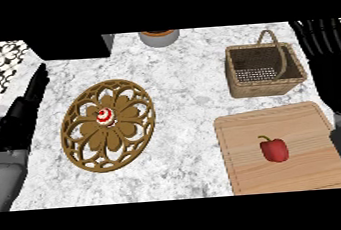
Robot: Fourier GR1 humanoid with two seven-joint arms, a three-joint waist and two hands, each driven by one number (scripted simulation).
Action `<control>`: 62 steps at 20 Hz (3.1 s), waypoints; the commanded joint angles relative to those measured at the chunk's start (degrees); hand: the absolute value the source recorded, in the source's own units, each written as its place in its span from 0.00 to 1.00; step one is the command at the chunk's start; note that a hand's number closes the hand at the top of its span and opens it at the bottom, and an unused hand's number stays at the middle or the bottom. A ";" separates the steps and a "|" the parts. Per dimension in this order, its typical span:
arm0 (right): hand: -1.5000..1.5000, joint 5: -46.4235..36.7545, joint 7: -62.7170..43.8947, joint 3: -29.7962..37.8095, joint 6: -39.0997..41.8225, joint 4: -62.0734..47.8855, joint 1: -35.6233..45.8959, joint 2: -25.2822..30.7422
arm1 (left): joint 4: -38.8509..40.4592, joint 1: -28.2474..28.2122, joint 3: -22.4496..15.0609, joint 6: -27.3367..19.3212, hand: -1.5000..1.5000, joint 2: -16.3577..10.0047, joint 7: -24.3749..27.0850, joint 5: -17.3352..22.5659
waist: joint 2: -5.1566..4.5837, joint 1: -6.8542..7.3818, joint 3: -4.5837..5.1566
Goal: Pick the bell pepper from the cutting board and place it in the basket
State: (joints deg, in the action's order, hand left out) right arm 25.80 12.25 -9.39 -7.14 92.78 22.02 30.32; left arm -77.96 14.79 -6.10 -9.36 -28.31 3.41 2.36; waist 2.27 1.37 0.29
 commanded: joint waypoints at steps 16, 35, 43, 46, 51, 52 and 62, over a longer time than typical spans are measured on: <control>0.00 -18.92 41.37 -0.64 18.08 0.82 -24.16 1.07 | 1.12 -1.68 -0.36 0.95 0.50 4.53 -14.68 3.86 | -1.89 -2.89 -0.34; 0.00 -41.47 25.43 11.81 25.27 14.55 -39.22 32.37 | 2.04 -1.78 -0.61 0.07 0.50 8.54 -14.28 1.52 | -2.11 -2.69 -0.27; 0.00 -41.89 24.54 17.86 31.52 11.05 -34.70 25.11 | 0.54 -1.54 2.07 3.30 0.50 8.27 -14.82 0.14 | -2.19 -1.71 -0.28; 0.00 -45.52 22.82 16.12 28.53 12.25 -34.36 19.90 | -2.74 -3.46 0.32 0.56 0.50 10.58 -16.94 -2.33 | -2.18 -1.53 -0.30; 0.00 -51.48 23.08 14.02 27.62 6.52 -28.44 14.66 | -2.69 -0.85 3.34 3.81 0.50 9.56 -19.20 -1.31 | -2.27 -1.25 -0.31; 0.00 -51.46 22.03 15.69 28.67 10.86 -32.05 14.20 | -2.43 -6.50 1.78 3.31 0.50 11.42 -14.30 -2.90 | -2.20 -1.48 -0.29; 0.00 -62.92 25.53 9.38 26.68 0.10 -25.38 4.87 | -2.62 -1.74 4.04 4.62 0.50 13.17 -19.23 -5.04 | -2.26 -1.39 -0.30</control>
State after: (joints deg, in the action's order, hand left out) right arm -33.45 36.53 1.19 19.99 95.50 -4.60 38.21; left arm -79.97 12.43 -2.23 -3.90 -16.84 -14.04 -1.00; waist -0.01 0.08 -0.01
